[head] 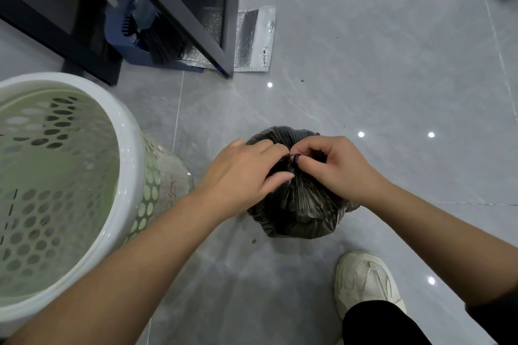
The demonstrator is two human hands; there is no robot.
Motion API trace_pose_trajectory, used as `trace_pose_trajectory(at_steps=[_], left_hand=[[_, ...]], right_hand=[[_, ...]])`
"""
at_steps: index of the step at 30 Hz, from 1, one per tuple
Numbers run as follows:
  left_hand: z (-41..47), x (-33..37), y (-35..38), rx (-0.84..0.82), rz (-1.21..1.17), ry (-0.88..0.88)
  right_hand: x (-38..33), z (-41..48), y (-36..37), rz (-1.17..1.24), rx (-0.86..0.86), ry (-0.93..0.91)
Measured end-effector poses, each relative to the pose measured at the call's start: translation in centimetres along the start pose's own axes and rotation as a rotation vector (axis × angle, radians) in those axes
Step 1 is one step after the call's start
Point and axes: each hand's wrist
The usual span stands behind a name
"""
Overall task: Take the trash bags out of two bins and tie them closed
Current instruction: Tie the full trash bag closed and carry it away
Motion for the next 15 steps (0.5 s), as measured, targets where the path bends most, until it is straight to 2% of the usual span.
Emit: trace_pose_trajectory(at_steps=[2,4,5,9,10,11,12,15], left_hand=[[-0.1,-0.1,0.0,0.021,-0.037,-0.005],[0.1,0.3,0.1,0.043,-0.230,-0.147],[0.5,0.8,0.3,0.040,-0.360,-0.264],[2.3,1.7,0.1,-0.021,-1.093,-0.968],[2.5,1.8,0.0,-0.034,-1.162,-1.059],[2.5,1.7,-0.1,-0.043,-1.111,-1.061],[2.3,1.7,0.0,-0.036,-0.979,-0.973],[0.5,2.3,-0.1,0.149,-0.506,-0.456]], right_hand=[[-0.1,0.0,0.0,0.001,-0.040,-0.001],[-0.1,0.0,0.0,-0.028,-0.016,-0.033],[-0.1,-0.1,0.1,-0.063,0.010,-0.060],[0.1,-0.3,0.7,-0.246,0.066,-0.206],[0.1,-0.2,0.8,-0.261,0.072,-0.224],[0.1,-0.2,0.8,-0.259,0.074,-0.227],[0.1,-0.1,0.8,-0.245,0.076,-0.216],[0.1,0.0,0.3,-0.157,0.079,-0.110]])
Point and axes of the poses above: each hand's wrist, its own z-axis towards the middle knuckle, its own y-axis out of the palm, x = y × z, and after that the axes turned 14 degrees about -z, right-handed
